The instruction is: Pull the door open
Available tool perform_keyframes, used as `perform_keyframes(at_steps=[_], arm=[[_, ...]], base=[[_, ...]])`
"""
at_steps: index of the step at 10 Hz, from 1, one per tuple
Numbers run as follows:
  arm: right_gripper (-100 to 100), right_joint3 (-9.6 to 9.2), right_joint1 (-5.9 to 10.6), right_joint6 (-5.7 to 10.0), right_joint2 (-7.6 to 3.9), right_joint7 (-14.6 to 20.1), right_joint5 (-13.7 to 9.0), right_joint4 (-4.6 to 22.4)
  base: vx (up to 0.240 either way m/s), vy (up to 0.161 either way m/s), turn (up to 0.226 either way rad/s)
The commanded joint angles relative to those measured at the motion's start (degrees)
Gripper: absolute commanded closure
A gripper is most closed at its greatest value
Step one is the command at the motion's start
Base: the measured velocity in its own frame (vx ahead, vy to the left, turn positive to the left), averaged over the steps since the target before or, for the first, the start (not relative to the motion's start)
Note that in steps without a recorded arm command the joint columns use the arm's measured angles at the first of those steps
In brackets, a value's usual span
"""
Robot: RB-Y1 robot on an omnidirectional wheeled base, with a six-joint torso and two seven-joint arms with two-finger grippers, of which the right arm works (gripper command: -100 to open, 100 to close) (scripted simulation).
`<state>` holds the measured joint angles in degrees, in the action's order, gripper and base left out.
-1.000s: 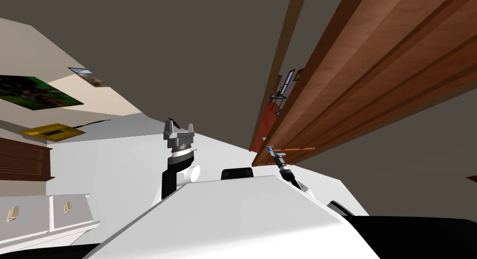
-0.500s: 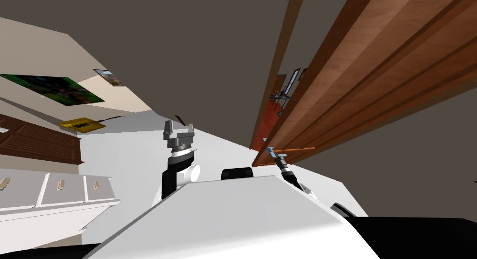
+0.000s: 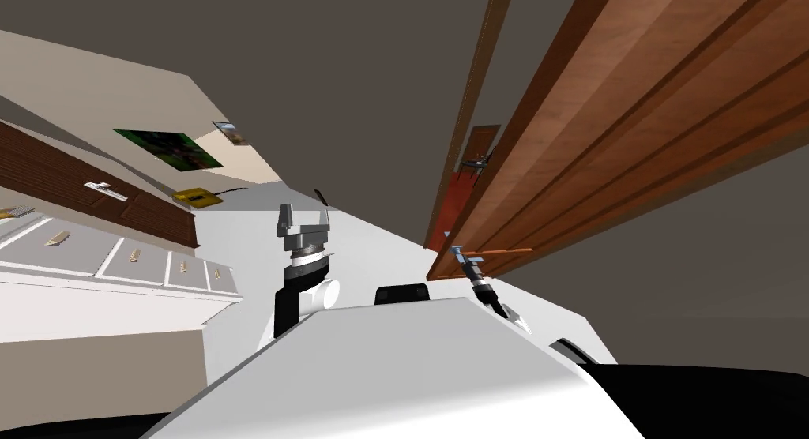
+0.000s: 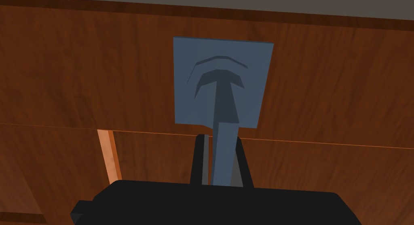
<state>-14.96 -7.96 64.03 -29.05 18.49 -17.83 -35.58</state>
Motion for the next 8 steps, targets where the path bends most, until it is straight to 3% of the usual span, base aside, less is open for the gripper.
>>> perform_keyframes(at_steps=[1,8], arm=[[100,1.49,0.57,-0.93,0.93,0.32,1.85,-0.10],[100,8.47,3.22,-4.93,4.23,1.19,8.93,-0.20]], base=[[-0.206,-0.062,0.156],[-0.196,-0.075,0.158]])
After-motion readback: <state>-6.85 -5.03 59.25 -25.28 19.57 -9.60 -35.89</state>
